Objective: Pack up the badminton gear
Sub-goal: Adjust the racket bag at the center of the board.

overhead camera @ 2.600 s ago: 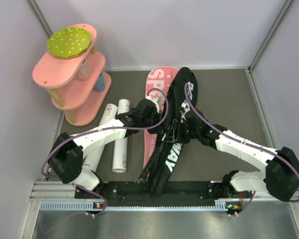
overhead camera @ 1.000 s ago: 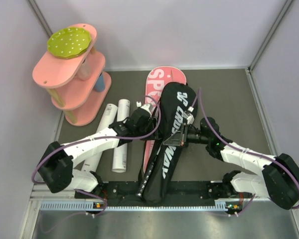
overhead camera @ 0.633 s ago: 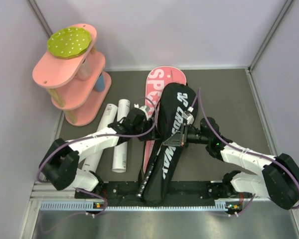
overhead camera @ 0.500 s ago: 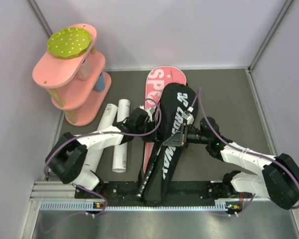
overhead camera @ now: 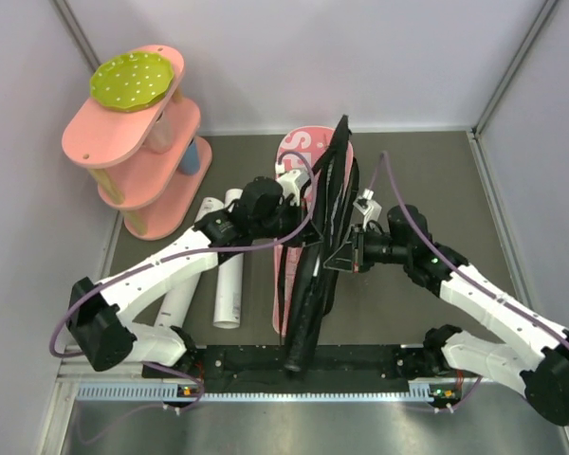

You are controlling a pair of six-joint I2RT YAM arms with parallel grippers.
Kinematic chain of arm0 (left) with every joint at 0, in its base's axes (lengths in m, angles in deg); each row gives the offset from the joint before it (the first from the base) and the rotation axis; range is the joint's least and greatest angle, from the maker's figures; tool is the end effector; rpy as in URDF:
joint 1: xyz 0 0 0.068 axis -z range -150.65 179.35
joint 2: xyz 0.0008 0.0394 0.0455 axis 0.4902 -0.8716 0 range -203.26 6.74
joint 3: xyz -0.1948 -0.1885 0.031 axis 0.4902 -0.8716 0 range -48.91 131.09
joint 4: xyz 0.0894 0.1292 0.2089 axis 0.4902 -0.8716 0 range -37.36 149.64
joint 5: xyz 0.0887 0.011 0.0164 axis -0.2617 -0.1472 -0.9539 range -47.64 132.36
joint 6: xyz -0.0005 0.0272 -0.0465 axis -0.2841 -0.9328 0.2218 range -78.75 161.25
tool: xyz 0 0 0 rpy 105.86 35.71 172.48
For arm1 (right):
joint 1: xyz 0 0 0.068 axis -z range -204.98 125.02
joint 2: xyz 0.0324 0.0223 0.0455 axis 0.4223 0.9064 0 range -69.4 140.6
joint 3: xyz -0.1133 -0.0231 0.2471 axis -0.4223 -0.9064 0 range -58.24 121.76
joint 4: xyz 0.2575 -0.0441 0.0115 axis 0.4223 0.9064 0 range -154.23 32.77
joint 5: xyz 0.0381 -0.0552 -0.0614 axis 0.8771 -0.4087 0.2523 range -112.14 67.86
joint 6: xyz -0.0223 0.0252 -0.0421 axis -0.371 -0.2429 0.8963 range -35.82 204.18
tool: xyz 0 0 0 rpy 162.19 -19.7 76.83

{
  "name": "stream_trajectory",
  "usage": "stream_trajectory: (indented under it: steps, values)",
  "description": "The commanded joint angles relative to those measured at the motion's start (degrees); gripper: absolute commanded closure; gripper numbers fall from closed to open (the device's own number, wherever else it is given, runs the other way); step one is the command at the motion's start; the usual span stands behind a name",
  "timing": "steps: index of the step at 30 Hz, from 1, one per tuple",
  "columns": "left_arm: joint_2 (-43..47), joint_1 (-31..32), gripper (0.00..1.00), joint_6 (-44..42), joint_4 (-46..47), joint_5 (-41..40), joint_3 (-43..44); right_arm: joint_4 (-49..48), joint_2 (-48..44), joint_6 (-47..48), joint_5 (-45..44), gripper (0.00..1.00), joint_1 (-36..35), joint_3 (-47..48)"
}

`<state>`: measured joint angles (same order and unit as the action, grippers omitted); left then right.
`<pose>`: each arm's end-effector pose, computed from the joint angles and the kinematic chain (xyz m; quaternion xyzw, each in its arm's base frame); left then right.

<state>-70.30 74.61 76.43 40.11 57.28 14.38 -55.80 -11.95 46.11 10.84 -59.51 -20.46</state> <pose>0.2072 -0.2220 0.3114 0.1381 0.8637 -0.3914 0.2858 0.1707 0.1409 0.2612 -0.1205 0.8264 0.4881 0.2534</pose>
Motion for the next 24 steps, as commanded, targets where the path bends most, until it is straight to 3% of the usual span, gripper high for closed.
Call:
stream_trajectory:
  steps: [1, 5, 8, 12, 16, 19, 24]
  values:
    - [-0.38, 2.38, 1.0, -0.38, -1.58, 3.19, 5.45, 9.6, -3.04, 6.44, -2.39, 1.0, -0.01, 4.5]
    - [-6.45, 2.38, 1.0, -2.13, -1.48, 0.38, 4.21, 6.25, -1.21, 4.31, -4.23, 1.0, 1.38, 1.07]
    - [-5.33, 2.38, 1.0, -3.44, -2.17, -0.94, 4.74, 10.28, -1.37, 4.84, -1.16, 1.0, 1.65, 2.29]
    - [0.03, 1.33, 1.0, -5.12, -3.67, -8.05, 2.11, 20.11, -6.29, 7.82, -6.42, 1.0, 1.3, 7.47]
    - [-0.04, -2.18, 1.0, -4.59, -0.87, -4.99, -3.86, 19.88, -1.75, 10.54, -7.13, 1.0, 2.35, 4.86]
    - [-1.8, -3.06, 1.0, -5.38, -3.75, -2.79, -3.44, 23.27, -1.81, 12.83, -10.99, 1.0, 4.11, 3.44]
    - [-4.17, -3.07, 1.0, -6.88, -2.72, 1.33, -4.66, 27.08, -2.61, 9.95, -5.89, 1.0, 1.93, 13.97]
